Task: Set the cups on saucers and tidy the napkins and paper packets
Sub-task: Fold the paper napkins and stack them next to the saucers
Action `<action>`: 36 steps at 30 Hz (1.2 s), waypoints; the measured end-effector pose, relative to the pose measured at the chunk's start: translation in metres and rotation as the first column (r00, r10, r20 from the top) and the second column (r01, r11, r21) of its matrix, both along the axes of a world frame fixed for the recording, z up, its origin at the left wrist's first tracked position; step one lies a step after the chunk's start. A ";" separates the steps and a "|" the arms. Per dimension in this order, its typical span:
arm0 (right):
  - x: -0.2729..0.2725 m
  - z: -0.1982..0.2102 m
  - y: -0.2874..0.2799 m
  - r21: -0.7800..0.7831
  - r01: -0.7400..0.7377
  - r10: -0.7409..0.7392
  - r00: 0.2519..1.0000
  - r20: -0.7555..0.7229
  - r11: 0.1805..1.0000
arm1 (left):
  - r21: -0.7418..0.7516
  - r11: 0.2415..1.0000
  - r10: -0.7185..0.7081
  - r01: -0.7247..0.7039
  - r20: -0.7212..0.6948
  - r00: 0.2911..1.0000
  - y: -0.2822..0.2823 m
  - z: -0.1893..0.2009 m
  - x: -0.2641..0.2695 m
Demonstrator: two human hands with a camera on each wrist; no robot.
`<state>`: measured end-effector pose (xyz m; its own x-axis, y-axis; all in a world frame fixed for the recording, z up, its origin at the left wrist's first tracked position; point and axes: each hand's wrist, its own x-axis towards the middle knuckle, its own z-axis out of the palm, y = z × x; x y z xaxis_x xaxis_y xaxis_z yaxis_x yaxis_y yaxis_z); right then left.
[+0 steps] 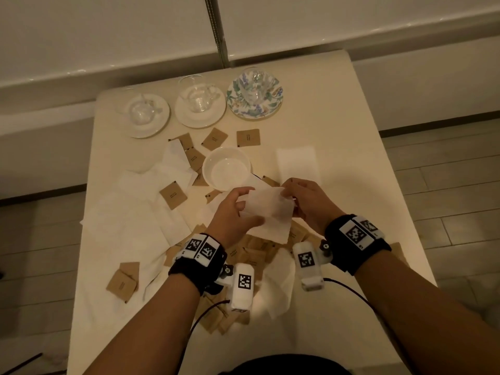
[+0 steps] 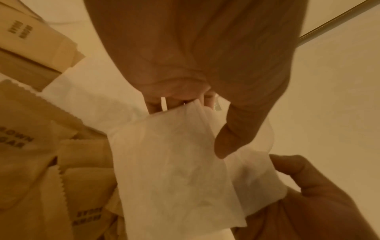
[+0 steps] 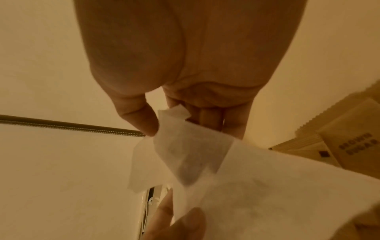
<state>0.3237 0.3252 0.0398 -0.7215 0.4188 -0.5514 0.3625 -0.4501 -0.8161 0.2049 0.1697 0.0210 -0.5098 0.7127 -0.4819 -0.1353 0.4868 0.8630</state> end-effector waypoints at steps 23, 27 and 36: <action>0.025 -0.007 -0.032 0.955 -0.156 0.059 0.988 0.146 0.251 | 0.142 0.987 -0.048 0.072 -0.167 0.985 0.016 0.032 0.000; 0.027 -0.003 -0.028 0.940 -0.190 0.130 0.979 0.159 0.284 | -0.004 0.990 -0.119 0.140 -0.544 0.830 0.011 0.038 -0.002; 0.031 0.011 -0.015 0.916 -0.244 0.219 0.959 0.180 0.318 | -0.287 0.896 -0.420 0.338 -0.793 0.441 0.020 0.052 -0.007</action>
